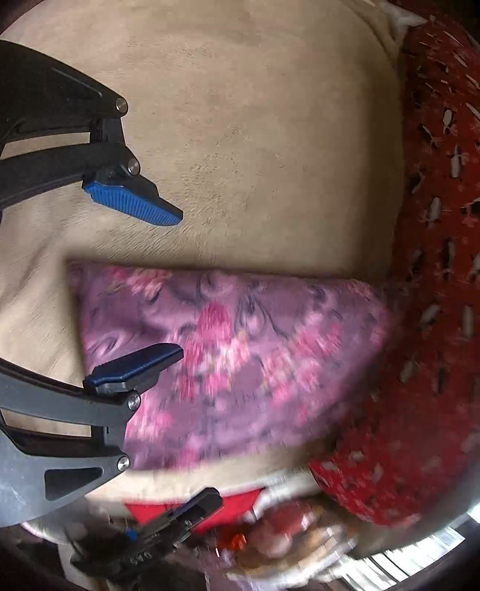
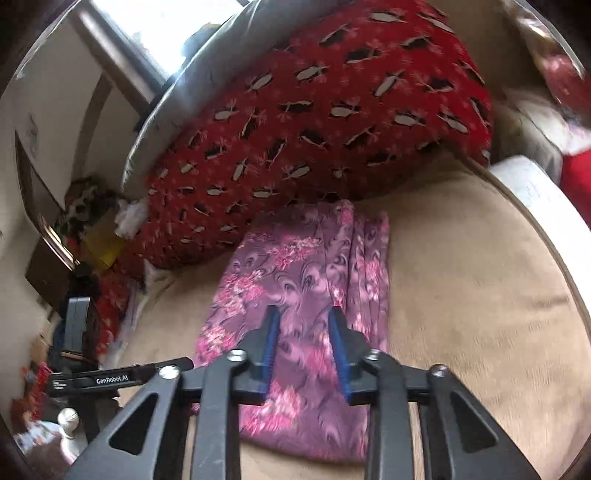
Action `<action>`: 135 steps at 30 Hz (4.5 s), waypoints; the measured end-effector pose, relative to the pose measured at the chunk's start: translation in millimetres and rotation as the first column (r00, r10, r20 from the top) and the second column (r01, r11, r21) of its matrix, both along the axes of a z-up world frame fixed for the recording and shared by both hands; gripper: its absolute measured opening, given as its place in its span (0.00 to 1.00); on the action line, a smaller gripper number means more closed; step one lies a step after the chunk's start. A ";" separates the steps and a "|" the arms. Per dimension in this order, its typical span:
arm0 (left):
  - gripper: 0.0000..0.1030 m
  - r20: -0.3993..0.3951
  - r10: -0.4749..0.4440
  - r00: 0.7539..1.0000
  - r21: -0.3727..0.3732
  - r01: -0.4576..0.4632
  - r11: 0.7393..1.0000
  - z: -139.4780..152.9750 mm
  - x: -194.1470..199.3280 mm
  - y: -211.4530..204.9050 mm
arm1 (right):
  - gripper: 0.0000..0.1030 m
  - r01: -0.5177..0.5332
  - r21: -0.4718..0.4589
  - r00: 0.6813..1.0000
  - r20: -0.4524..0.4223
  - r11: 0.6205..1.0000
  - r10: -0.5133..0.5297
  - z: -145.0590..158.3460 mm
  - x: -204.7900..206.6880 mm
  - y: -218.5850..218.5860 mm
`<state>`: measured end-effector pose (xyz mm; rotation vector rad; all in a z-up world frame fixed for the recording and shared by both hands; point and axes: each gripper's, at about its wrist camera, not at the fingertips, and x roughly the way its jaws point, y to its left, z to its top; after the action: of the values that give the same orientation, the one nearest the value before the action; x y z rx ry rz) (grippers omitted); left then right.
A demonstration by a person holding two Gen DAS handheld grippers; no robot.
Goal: Fold small clothes
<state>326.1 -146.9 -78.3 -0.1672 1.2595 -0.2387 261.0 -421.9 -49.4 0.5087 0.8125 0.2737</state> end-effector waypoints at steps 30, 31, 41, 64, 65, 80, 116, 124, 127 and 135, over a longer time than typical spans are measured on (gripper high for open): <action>0.66 -0.051 0.054 0.997 -0.108 -0.059 0.992 -21.5 98.0 -13.7 | 0.08 0.022 -0.081 0.986 -0.164 0.996 -0.035 -46.9 127.0 0.6; 0.67 -0.074 0.062 0.995 -0.118 -0.071 0.991 -27.9 97.2 -12.9 | 0.08 0.014 -0.105 0.975 -0.219 0.994 -0.037 -60.9 128.6 -0.1; 0.66 -0.127 0.038 0.991 -0.276 -0.072 0.959 -18.3 80.8 19.5 | 0.60 0.102 0.140 0.982 -0.173 0.985 -0.077 -47.5 81.9 -36.9; 0.21 -0.039 0.031 0.999 -0.272 -0.040 0.962 16.3 38.3 2.6 | 0.24 -0.113 -0.021 0.990 -0.092 0.993 0.111 -10.6 56.1 32.8; 0.21 -0.033 0.027 0.999 -0.268 -0.035 0.963 23.1 30.7 6.7 | 0.24 -0.123 -0.026 0.989 -0.085 0.992 0.121 -1.9 48.1 37.1; 0.28 -0.163 0.121 0.979 -0.155 -0.146 0.977 -6.3 -91.9 100.0 | 0.26 -0.143 0.160 0.963 -0.206 0.977 0.175 -27.9 -73.2 106.8; 0.60 -0.092 0.061 0.994 -0.024 -0.064 0.998 -16.6 -93.4 86.8 | 0.33 -0.276 -0.137 0.945 -0.222 0.951 0.242 -46.0 -57.3 142.6; 0.79 -0.062 0.057 0.996 0.062 -0.053 0.997 -7.3 -136.0 87.5 | 0.41 -0.279 -0.146 0.950 -0.187 0.949 0.250 -23.2 -100.1 136.5; 0.88 -0.070 0.083 0.994 0.054 -0.079 0.995 -20.3 -143.4 92.0 | 0.57 -0.295 -0.176 0.931 -0.273 0.939 0.242 -52.7 -117.2 137.2; 0.93 -0.060 0.029 0.998 0.102 -0.022 0.994 -23.2 -150.9 85.3 | 0.63 -0.214 -0.128 0.961 -0.204 0.969 0.185 -61.7 -122.9 136.5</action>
<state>175.2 -61.6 -101.5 -0.1037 1.3271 -0.1478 138.1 -285.4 -111.1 0.3149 1.0654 0.3514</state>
